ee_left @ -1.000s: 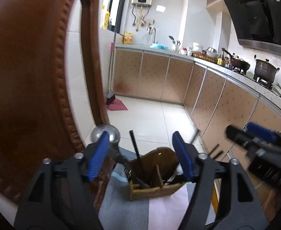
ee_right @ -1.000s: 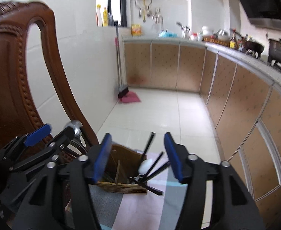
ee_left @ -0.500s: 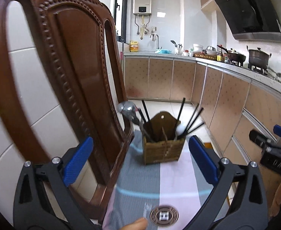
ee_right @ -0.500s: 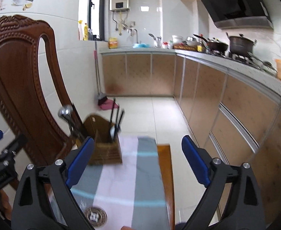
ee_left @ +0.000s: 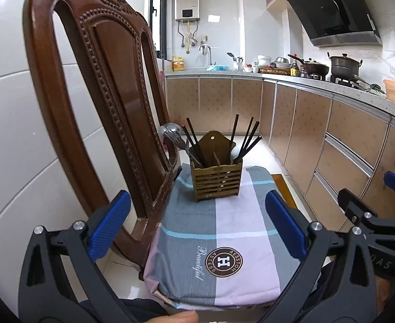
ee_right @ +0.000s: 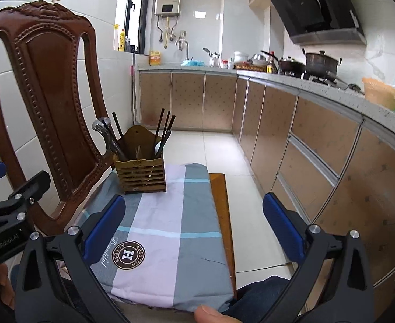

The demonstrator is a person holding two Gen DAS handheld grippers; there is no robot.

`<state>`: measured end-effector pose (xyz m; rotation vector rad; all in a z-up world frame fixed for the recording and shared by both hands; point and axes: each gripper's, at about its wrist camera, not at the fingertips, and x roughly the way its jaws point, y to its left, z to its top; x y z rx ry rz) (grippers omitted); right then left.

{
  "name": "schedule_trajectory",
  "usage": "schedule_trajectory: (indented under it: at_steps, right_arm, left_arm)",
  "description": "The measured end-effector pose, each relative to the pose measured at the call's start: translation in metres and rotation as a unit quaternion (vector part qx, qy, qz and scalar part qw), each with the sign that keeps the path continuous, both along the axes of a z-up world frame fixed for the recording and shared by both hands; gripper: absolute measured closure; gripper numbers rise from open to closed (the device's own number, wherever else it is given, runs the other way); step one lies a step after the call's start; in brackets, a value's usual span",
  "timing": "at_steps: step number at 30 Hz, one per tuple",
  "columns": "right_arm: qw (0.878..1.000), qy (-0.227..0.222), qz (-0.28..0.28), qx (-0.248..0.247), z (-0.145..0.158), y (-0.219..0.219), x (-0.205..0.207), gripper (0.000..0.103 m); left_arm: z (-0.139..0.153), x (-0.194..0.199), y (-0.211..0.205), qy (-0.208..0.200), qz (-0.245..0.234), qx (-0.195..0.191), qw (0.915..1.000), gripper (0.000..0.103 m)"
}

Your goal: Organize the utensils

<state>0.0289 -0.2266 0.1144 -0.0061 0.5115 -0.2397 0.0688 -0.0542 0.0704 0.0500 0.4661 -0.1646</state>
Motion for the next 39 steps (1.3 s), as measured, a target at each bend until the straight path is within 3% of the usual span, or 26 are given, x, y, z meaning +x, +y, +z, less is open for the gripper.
schedule_trajectory:
  at_steps: [13,39]
  right_arm:
    - [0.999,-0.031,-0.011,-0.002,0.015,0.002,-0.033,0.003]
    - [0.999,-0.034,-0.015,-0.01,0.017,0.005,-0.039,0.003]
  left_arm:
    - [0.01,-0.03,-0.001,-0.015,-0.01,0.002,0.9998,0.004]
    - [0.011,-0.034,-0.001,-0.015,-0.006,0.002,0.9999,0.004]
